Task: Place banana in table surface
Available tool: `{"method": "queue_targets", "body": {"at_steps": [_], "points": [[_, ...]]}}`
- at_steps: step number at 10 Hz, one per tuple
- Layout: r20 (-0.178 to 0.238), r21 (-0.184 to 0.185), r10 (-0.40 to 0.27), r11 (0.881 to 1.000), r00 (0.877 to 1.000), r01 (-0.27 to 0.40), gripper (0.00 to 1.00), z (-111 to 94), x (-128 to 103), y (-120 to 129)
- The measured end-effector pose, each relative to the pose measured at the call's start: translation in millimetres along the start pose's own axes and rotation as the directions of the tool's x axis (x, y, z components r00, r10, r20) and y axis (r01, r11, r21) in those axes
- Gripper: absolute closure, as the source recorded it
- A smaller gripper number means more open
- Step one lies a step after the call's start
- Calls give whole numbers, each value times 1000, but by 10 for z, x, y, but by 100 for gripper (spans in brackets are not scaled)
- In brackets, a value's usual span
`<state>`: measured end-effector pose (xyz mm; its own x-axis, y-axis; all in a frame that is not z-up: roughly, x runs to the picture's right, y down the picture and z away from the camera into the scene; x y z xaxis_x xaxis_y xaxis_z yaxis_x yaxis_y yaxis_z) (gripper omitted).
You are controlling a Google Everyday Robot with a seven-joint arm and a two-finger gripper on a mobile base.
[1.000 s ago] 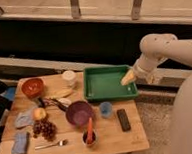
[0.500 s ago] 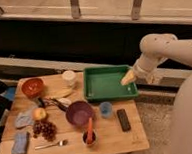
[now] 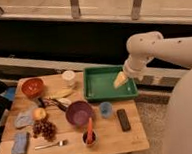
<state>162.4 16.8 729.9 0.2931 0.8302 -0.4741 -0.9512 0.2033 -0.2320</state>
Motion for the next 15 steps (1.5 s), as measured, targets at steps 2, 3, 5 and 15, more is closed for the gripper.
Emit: {"method": "queue_targets", "body": {"at_steps": [2,3,5,15], "points": [[6,-26,-131,991,991,131,20,54,-239,475],[18,-43,-202,978,979,203,20,63,-321,746],[36,-66,-278,958,960,280,20,50,-385,1066],[145,-134,-425,886,893,443,20,244,-1029,1843]]}}
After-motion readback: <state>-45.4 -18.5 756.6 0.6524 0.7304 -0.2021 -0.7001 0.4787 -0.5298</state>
